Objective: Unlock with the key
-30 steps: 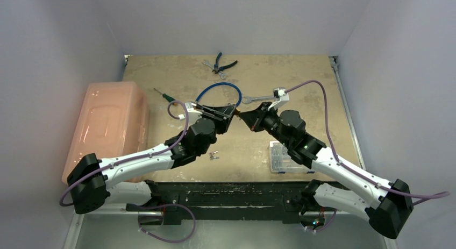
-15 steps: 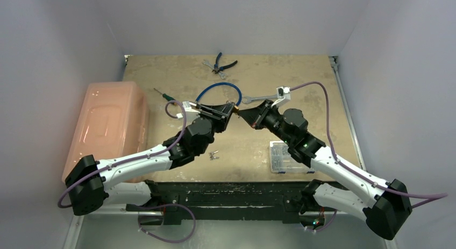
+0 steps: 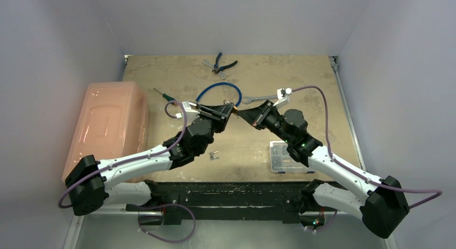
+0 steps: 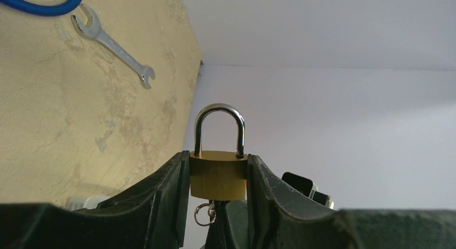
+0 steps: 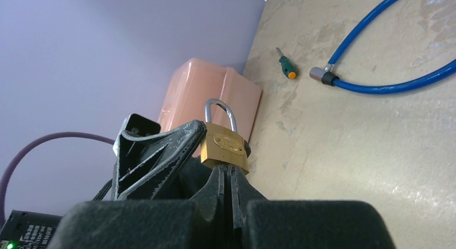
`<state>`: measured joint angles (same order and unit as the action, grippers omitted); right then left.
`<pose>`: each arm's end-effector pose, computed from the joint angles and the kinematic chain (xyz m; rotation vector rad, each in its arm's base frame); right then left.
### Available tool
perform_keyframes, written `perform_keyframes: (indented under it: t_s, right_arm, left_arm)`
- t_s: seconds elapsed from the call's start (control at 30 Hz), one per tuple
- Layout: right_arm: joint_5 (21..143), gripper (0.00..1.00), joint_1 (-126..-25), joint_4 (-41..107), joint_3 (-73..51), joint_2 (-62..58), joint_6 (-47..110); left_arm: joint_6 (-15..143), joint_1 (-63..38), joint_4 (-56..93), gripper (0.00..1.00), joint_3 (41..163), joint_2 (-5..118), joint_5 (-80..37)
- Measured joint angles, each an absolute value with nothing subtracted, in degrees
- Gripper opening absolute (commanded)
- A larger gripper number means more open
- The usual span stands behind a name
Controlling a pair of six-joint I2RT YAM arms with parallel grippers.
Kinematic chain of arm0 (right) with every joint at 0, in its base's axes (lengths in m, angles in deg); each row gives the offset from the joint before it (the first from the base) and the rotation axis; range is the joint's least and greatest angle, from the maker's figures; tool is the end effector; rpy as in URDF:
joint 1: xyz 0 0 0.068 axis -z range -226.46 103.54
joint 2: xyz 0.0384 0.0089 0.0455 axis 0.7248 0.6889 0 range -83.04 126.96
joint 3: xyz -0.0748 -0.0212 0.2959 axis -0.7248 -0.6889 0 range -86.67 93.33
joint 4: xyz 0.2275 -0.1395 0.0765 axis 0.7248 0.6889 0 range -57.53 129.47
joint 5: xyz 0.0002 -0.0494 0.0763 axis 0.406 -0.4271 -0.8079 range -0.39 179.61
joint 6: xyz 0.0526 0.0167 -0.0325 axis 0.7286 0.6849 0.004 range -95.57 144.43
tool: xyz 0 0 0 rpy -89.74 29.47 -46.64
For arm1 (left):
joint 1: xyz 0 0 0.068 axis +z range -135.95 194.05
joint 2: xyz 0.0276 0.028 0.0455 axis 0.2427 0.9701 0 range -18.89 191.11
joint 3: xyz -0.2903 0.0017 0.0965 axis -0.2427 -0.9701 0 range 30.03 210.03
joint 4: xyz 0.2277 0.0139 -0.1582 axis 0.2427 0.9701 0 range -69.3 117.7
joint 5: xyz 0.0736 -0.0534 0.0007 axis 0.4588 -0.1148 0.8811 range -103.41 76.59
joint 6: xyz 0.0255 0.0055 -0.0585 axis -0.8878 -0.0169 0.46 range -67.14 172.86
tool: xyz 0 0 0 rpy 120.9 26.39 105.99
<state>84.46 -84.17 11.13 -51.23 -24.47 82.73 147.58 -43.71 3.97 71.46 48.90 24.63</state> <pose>0.1970 0.1581 0.3162 0.2419 1.7658 1.3365 0.1753 -0.2209 0.3079 -1.0902 1.5739 -1.3573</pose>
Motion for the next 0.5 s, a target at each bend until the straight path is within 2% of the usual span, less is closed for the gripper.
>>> perform_keyframes:
  t_s: [0.5]
  right_arm:
    - [81.3,0.0,-82.5,5.6,-53.4,-23.4,89.1]
  left_arm:
    - [146.3,-43.7,2.5,0.0,71.3,48.9,25.2]
